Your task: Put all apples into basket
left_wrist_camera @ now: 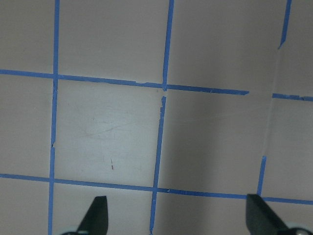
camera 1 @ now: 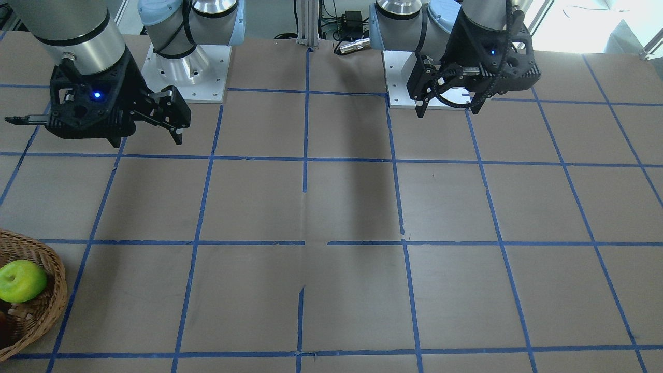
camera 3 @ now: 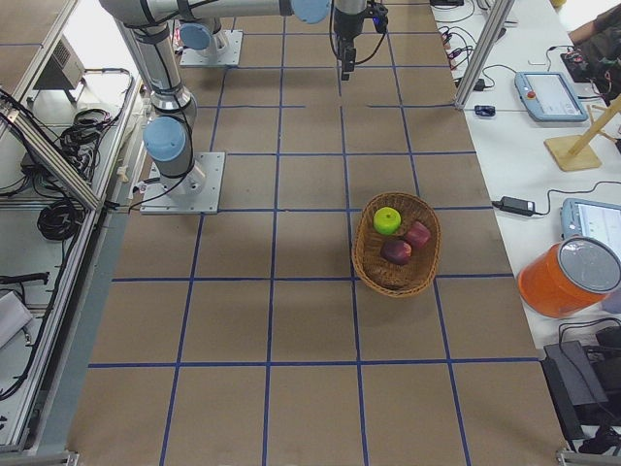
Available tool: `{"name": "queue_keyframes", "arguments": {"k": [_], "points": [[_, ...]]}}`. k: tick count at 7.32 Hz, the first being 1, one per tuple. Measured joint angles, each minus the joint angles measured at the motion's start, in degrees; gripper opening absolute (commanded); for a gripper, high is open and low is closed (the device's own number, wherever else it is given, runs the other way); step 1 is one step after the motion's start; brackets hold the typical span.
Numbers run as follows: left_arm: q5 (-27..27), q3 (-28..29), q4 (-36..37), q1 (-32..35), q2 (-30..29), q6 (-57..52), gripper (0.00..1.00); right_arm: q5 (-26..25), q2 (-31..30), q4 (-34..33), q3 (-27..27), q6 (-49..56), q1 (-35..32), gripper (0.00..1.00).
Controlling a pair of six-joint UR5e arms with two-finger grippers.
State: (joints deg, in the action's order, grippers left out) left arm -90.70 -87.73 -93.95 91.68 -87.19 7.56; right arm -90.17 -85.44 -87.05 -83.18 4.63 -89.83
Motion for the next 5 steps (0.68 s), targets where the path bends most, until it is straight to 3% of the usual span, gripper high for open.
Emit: {"name": "queue_keyframes", "arguments": {"k": [5], "points": [[0.02, 0.03, 0.00, -0.01, -0.04, 0.00, 1.00, -0.50, 0.39, -3.65, 0.15, 1.19, 1.51, 1.00]]}}
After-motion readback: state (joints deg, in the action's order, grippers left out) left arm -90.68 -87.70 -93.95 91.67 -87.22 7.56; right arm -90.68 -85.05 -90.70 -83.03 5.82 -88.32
